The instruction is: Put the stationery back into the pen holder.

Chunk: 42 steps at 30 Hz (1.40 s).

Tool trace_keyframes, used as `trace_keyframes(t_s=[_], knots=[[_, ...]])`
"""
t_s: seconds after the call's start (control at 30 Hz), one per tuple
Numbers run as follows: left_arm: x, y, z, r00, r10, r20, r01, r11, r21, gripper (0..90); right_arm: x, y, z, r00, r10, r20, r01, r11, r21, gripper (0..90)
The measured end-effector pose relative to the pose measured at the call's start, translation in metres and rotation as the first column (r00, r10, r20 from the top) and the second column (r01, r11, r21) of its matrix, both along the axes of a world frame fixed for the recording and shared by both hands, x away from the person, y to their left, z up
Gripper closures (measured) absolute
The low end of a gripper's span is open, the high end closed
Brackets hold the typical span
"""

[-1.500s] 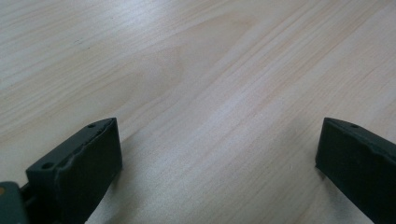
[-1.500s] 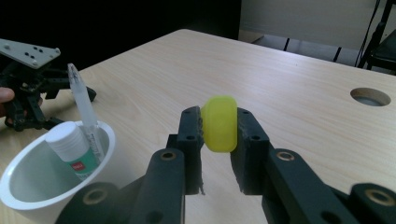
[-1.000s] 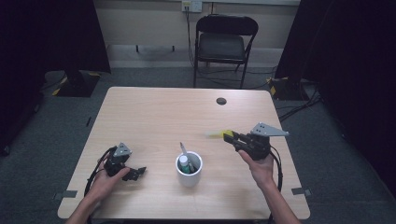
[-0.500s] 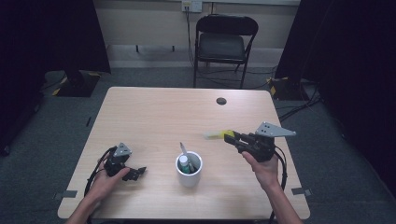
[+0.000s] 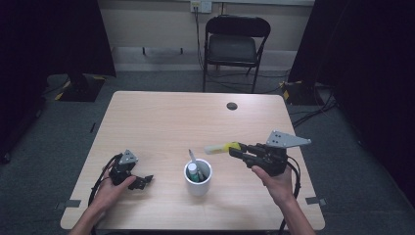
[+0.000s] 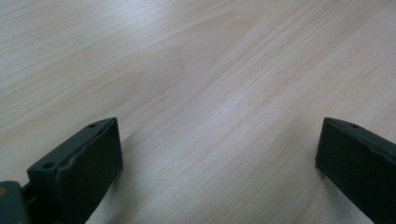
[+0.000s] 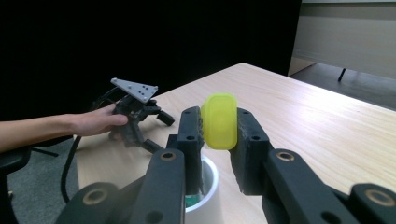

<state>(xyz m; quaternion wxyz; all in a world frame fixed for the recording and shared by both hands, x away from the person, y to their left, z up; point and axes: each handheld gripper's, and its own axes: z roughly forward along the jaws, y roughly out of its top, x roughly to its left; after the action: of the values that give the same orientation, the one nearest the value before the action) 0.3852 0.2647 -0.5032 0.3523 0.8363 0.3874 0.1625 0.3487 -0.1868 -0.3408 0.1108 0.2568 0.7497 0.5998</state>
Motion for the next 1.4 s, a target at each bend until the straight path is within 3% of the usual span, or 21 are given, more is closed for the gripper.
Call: trace_keyframes(t_s=[0.23,0.53,0.83,1.1,1.4], knots=[[0.000,0.000,0.000,1.0000,-0.002,0.000,0.002,1.0000,0.001,0.0,-0.010,0.010,0.000,0.9976,0.067,-0.017,-0.067,0.998,-0.016,75.0],[0.000,0.000,0.000,1.0000,0.000,-0.001,0.000,1.0000,-0.001,0.0,-0.015,0.037,-0.013,0.9858,0.153,-0.068,-0.161,0.979,-0.123,75.0],[0.000,0.000,0.000,1.0000,0.000,-0.001,0.000,1.0000,-0.002,0.0,-0.005,0.049,-0.036,0.9789,0.157,-0.131,-0.179,0.968,-0.175,75.0],[0.000,0.000,0.000,1.0000,-0.002,0.000,0.002,1.0000,-0.001,0.0,0.003,0.063,-0.048,0.9756,0.154,-0.156,-0.187,0.957,-0.220,74.9],[0.000,0.000,0.000,1.0000,-0.002,-0.001,0.002,1.0000,-0.003,0.0,0.011,0.074,-0.057,0.9757,0.143,-0.167,-0.180,0.955,-0.237,74.7]])
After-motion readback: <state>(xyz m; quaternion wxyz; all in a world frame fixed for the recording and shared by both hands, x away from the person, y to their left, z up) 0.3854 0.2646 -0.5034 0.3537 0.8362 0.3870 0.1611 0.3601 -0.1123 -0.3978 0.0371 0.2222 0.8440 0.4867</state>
